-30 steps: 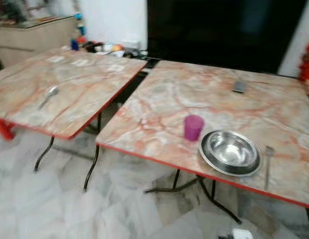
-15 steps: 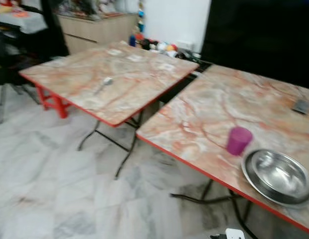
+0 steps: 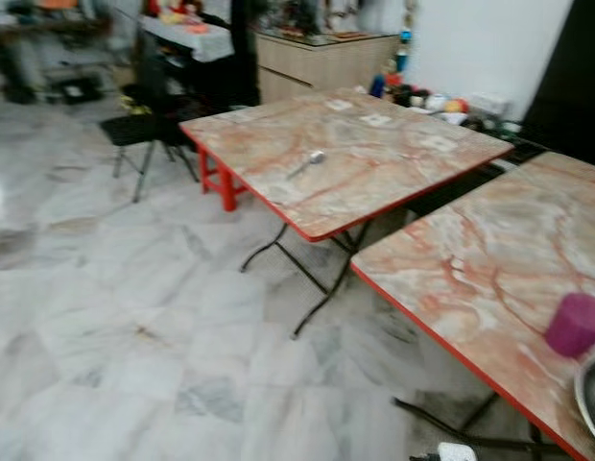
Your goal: Setting the table
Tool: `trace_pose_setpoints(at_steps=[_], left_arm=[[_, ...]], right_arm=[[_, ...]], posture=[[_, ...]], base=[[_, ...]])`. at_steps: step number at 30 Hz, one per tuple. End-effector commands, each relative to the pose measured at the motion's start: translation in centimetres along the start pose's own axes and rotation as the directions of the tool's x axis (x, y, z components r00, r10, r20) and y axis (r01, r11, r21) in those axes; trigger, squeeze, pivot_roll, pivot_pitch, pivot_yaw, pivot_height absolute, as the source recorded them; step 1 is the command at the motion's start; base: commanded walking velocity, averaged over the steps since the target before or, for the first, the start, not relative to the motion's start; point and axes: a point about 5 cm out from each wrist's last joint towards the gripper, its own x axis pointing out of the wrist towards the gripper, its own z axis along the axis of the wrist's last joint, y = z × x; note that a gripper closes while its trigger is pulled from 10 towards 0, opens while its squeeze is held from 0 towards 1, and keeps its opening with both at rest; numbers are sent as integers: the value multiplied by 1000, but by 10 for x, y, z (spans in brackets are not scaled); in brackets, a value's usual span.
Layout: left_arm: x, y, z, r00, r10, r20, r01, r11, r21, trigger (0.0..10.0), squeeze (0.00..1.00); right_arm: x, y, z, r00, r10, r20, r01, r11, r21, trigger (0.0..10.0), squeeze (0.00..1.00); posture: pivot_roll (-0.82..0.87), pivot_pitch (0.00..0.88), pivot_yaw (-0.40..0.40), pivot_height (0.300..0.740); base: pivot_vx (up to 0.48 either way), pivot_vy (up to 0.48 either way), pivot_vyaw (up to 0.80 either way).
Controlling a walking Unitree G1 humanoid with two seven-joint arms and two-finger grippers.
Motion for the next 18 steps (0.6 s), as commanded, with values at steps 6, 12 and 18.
trace_pose_setpoints(at_steps=[6, 12, 18], left_arm=[[-2, 3, -8, 999, 14, -28, -14, 1000, -6, 10000, 0], [-3, 3, -10, 999, 13, -31, -14, 1000, -6, 10000, 0], [-3, 3, -10, 999, 12, -31, -12, 1000, 1, 10000, 0]], right_arm=[[1, 11, 5, 999, 32, 16, -32, 999, -28, 10000, 0], [1, 11, 2, 999, 31, 11, -31, 999, -33, 10000, 0], [1, 11, 2, 999, 31, 10, -30, 999, -39, 10000, 0]], posture=[[-18, 0, -25, 740], [-18, 0, -26, 740], [-22, 0, -24, 740]], base=[[0, 0, 800], [0, 0, 800], [0, 0, 800]])
